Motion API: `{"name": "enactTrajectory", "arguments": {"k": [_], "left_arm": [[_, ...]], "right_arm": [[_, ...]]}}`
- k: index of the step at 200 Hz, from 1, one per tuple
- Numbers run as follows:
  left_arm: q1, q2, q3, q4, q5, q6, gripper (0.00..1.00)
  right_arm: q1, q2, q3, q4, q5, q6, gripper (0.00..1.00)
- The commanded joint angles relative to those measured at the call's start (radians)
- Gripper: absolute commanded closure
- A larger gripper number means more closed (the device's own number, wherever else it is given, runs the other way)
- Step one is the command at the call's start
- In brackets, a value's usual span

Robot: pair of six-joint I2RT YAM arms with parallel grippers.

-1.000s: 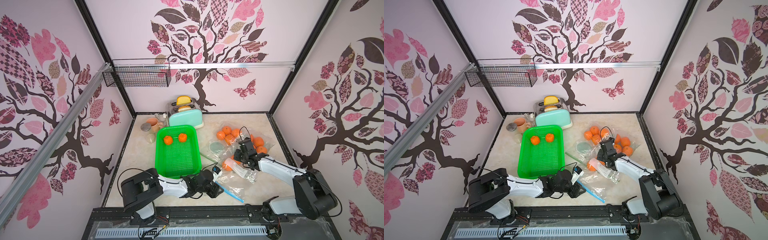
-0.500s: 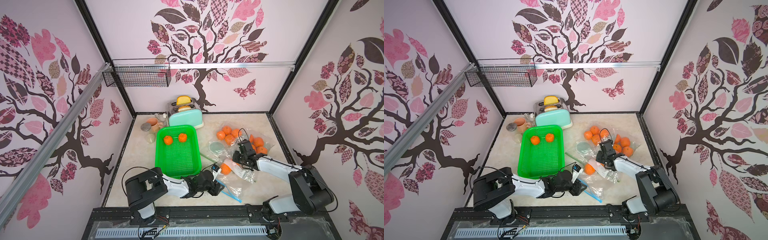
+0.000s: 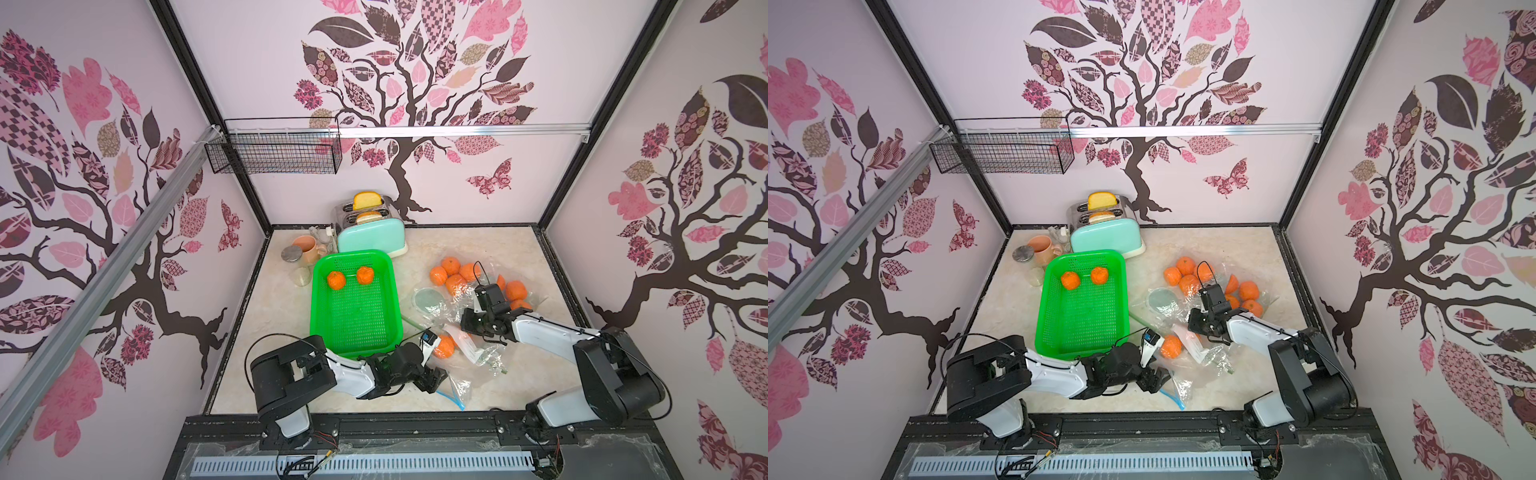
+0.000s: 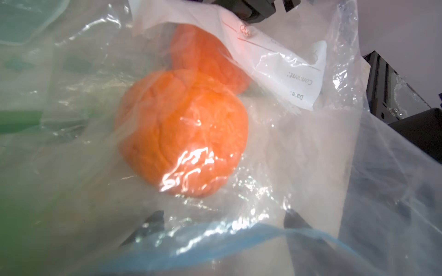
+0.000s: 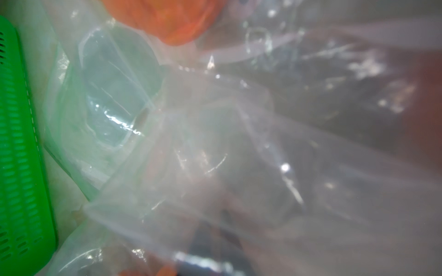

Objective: Open the zip-top bag and take out the orange
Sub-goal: Adjust the zipper food storage bag at the center of the board, then pick up the orange from the zipper food storage bag.

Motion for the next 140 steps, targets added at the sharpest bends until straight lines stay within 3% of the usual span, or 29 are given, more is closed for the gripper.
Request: {"name": "enactTrajectory", "arguments": {"k": [1, 35, 140], "left_arm": [[-0.002, -0.029, 0.018, 0.024, -0.058, 0.050, 0.18], [-0.001, -0.050, 0.059, -0.034, -0.130, 0.083, 0.17], [-0.001, 0.090, 0.216, -0.133, -0.123, 0.134, 0.22]], "right_arm": [[0.001, 0.031, -0.021, -0.063, -0.064, -0.017, 0.87], [0.002, 0.041, -0.022, -0.065, -0.057, -0.015, 0.86], [0.002, 0.001, -0.066, -0.022, -0.022, 0.019, 0.83]]}}
